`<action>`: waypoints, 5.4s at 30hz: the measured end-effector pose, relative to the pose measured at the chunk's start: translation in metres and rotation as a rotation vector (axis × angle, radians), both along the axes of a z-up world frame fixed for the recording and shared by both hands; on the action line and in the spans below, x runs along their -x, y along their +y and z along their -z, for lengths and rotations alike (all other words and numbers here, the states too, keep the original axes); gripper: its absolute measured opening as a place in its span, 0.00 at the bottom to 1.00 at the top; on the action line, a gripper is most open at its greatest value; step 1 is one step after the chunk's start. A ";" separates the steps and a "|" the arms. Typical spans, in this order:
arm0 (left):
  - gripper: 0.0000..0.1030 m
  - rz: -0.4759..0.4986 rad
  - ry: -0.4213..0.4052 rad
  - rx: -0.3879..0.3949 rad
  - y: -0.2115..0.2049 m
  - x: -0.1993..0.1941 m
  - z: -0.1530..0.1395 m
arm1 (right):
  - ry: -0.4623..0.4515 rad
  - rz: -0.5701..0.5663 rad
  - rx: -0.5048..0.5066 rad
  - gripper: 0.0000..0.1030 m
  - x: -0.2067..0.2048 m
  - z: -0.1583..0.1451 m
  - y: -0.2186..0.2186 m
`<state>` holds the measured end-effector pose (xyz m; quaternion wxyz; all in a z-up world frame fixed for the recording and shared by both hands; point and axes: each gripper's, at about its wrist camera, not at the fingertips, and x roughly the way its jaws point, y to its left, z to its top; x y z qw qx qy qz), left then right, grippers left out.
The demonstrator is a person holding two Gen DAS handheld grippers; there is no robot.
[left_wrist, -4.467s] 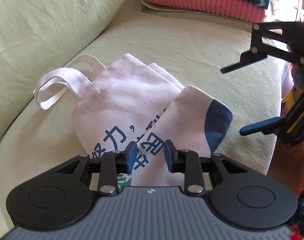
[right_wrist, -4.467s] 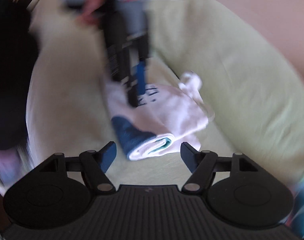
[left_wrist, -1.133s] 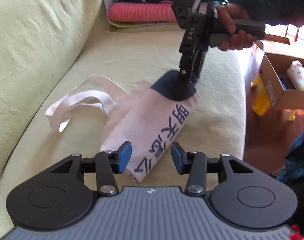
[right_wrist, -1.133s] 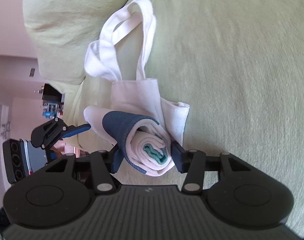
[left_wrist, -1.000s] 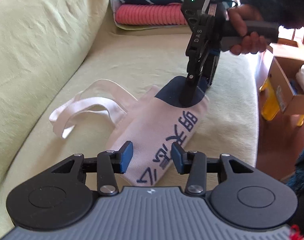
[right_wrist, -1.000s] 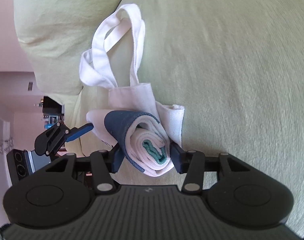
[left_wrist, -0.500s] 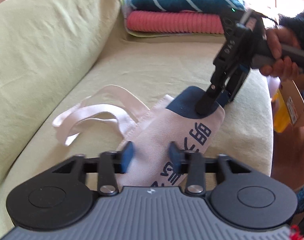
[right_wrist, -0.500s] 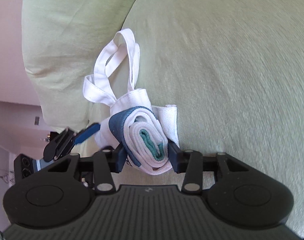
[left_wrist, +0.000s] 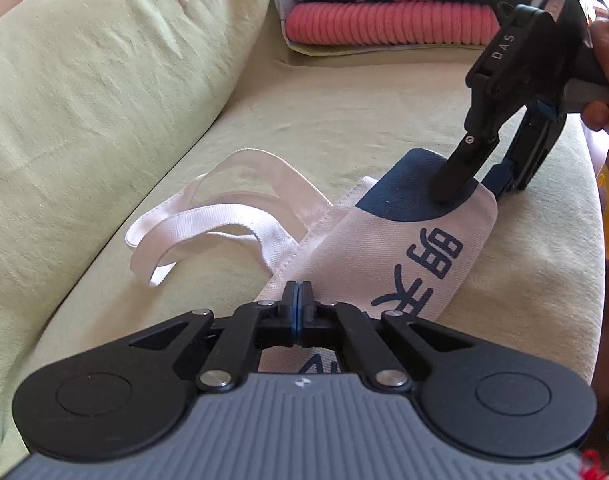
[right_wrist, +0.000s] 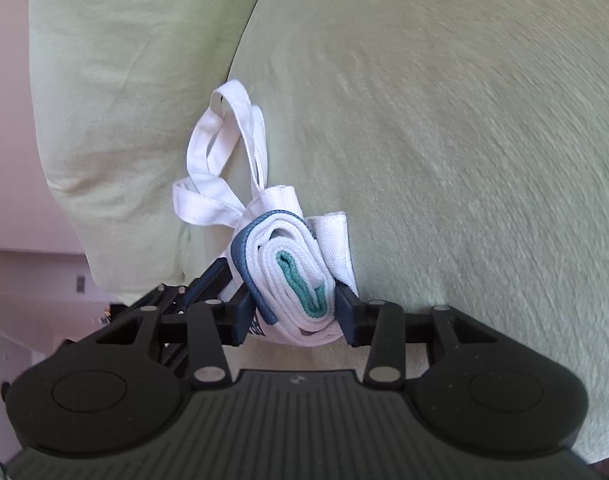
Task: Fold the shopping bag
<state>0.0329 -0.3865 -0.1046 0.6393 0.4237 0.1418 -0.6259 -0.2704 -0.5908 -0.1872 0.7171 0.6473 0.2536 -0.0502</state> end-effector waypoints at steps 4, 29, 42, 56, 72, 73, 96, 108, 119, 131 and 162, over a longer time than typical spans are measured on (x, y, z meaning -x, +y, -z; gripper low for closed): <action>0.00 0.006 -0.029 -0.011 -0.003 0.002 0.001 | 0.068 -0.013 0.314 0.35 -0.015 -0.039 0.031; 0.01 -0.039 -0.013 0.071 0.046 -0.007 -0.017 | 0.284 -0.334 1.636 0.10 -0.093 -0.065 0.167; 0.00 -0.142 0.208 0.020 0.015 -0.037 -0.014 | 0.285 -0.277 1.543 0.10 -0.099 -0.065 0.168; 0.00 -0.290 0.171 -0.069 -0.007 -0.018 -0.030 | 0.221 -0.227 1.358 0.09 -0.091 -0.077 0.145; 0.00 -0.131 0.046 0.054 0.017 -0.009 -0.027 | 0.141 -0.185 1.246 0.06 -0.080 -0.076 0.127; 0.00 -0.110 0.068 0.072 0.023 -0.004 -0.030 | 0.135 -0.180 1.240 0.06 -0.079 -0.075 0.126; 0.17 0.152 -0.182 0.044 0.029 0.027 -0.017 | 0.066 -0.227 1.174 0.03 -0.078 -0.073 0.108; 0.00 0.083 0.036 -0.052 -0.001 0.002 -0.018 | 0.040 -0.354 1.325 0.30 -0.075 -0.085 0.129; 0.00 0.108 0.080 -0.068 -0.003 -0.008 -0.024 | 0.050 -0.719 2.172 0.66 -0.014 -0.035 0.207; 0.00 0.119 0.142 -0.058 -0.002 -0.019 -0.027 | -0.037 -0.894 2.185 0.64 -0.065 -0.029 0.179; 0.49 0.412 -0.156 -0.112 0.026 -0.020 -0.016 | -0.117 -0.893 1.780 0.59 -0.078 -0.061 0.138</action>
